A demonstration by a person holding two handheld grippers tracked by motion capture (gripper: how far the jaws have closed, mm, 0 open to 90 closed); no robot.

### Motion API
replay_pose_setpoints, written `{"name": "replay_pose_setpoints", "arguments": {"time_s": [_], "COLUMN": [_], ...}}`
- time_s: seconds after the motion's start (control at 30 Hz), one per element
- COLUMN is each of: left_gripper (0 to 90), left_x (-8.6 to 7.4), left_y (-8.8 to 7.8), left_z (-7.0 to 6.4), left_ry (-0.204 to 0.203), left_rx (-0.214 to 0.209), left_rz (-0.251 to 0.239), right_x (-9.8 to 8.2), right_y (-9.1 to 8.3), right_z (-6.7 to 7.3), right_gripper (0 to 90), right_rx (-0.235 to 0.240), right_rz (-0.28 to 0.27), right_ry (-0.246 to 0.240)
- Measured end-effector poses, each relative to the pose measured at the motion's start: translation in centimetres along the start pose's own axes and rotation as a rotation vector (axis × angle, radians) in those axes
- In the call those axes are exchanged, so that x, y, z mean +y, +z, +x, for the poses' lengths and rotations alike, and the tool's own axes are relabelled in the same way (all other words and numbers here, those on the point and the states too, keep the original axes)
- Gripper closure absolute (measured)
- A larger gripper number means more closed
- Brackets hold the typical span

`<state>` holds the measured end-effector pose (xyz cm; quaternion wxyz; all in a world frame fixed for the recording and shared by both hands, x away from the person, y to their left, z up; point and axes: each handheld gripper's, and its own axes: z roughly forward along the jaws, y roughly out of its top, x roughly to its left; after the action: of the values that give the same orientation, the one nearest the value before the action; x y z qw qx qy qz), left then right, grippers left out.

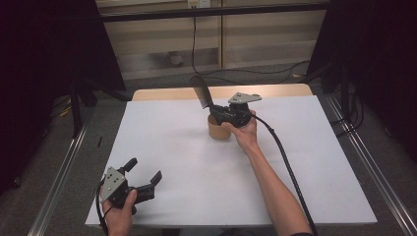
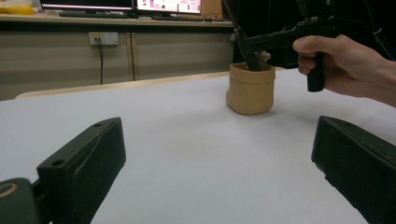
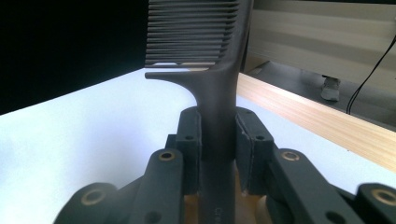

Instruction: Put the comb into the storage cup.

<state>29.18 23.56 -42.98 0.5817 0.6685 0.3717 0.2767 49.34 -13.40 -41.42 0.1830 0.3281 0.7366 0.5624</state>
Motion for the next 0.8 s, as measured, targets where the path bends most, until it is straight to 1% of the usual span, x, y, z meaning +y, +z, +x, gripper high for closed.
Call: {"name": "replay_pose_setpoints", "arguments": {"time_s": [0.03, 0.17, 0.23, 0.5, 0.7, 0.73, 0.8], "left_gripper": [3.0, 2.9, 2.9, 2.9, 2.9, 2.9, 2.9], "left_x": [-0.01, 0.02, 0.02, 0.04, 0.02, 0.03, 0.04], "left_y": [0.01, -0.04, -0.03, -0.03, 0.01, 0.01, 0.02], "left_z": [-0.01, 0.07, 0.04, 0.01, 0.01, 0.0, -0.05], "left_ry": [-0.006, -0.004, -0.006, -0.002, 0.001, 0.001, 0.0], "left_rx": [0.001, 0.001, 0.001, 0.0, -0.003, -0.003, -0.004], "left_rz": [-0.004, -0.002, -0.004, -0.004, -0.002, -0.002, -0.002], "right_x": [-0.01, -0.31, -0.39, -0.34, -0.4, -0.45, -0.62], "right_y": [0.0, 0.02, -0.06, -0.38, -0.7, -0.8, -0.88], "right_z": [0.03, 0.08, 0.11, 0.42, 0.6, 0.66, 0.84], "right_gripper": [73.1, 73.1, 73.1, 73.0, 73.0, 73.0, 73.0], "right_rx": [-0.004, -0.01, -0.013, -0.02, -0.027, -0.029, -0.037], "right_rz": [0.003, 0.018, 0.014, 0.03, 0.03, 0.033, 0.058], "right_ry": [-0.002, -0.008, -0.007, -0.03, -0.029, -0.031, -0.04]}}
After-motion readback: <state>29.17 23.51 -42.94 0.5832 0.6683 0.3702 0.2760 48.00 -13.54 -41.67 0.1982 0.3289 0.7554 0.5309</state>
